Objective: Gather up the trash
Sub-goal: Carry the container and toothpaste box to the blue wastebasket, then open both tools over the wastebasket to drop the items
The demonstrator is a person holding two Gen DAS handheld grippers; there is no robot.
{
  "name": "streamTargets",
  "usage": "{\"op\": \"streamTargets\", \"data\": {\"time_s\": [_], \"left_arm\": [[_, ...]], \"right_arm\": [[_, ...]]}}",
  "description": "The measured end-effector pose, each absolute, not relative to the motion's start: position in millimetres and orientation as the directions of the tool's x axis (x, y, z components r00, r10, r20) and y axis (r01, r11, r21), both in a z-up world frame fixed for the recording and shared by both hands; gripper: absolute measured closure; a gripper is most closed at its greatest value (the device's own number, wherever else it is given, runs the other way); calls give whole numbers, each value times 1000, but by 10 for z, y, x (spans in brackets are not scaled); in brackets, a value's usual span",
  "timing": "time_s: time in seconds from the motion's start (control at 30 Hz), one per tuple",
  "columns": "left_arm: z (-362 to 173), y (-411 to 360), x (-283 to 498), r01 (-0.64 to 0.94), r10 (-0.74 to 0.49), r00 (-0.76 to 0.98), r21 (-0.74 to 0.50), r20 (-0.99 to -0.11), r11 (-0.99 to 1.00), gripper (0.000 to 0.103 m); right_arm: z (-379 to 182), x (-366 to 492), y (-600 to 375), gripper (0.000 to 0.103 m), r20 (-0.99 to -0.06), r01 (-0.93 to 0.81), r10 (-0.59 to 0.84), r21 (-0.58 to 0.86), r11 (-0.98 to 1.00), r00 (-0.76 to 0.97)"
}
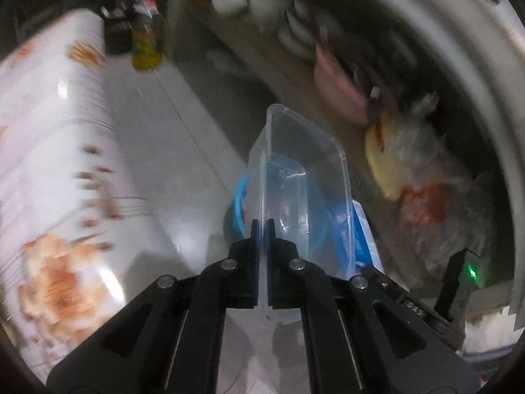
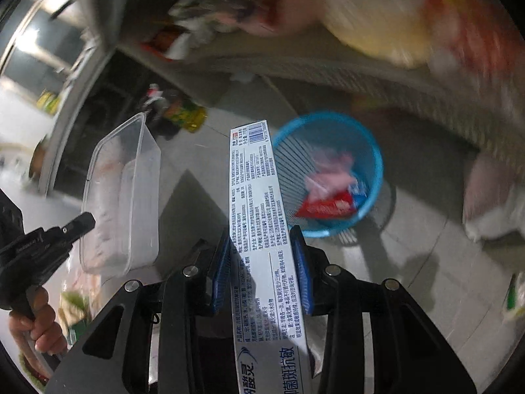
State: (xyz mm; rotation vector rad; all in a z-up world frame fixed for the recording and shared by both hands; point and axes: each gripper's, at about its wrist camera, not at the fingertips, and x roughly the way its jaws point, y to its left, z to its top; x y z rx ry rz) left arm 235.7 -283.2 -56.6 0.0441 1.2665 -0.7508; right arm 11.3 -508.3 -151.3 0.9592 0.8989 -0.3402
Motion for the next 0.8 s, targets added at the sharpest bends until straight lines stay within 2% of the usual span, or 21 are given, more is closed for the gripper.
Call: {"op": "streamTargets", "data": {"time_s": [0.17,0.27,0.33,0.37,0.4,0.63,0.8], "left_arm": [[-1023,-3349,2494,555,-364,45,-280,-930,783,101],[-1176,-3685,2589,582,-338,51,-247,-940,774,99],[-1273,-3877,2669,591,-337,45,-247,-941,768,83],[-1329,-3980,2712,600,-320,58,-223,-946,768,67],[-1334,-4033,2735,599,-308,78,-202,-948,775,59],[-1220,-3949,2696,621,-344,129,-195,-930,759,44],[-1006,-3718,2623,627,-379,150,-209,-913,750,36]], "right_arm": [[-2046,234,-5353,68,-813,688,146,560,461,564],[-2224,401,-5539,66,-809,705,112,563,430,578],[-2352,567,-5688,48,-797,708,65,568,419,601],[-2448,628,-5741,39,-799,720,42,561,408,600],[-2516,660,-5748,39,-808,732,26,546,406,588],[-2761,593,-5521,39,-837,744,37,505,437,546],[-2647,398,-5298,39,-850,741,15,467,482,526]]}}
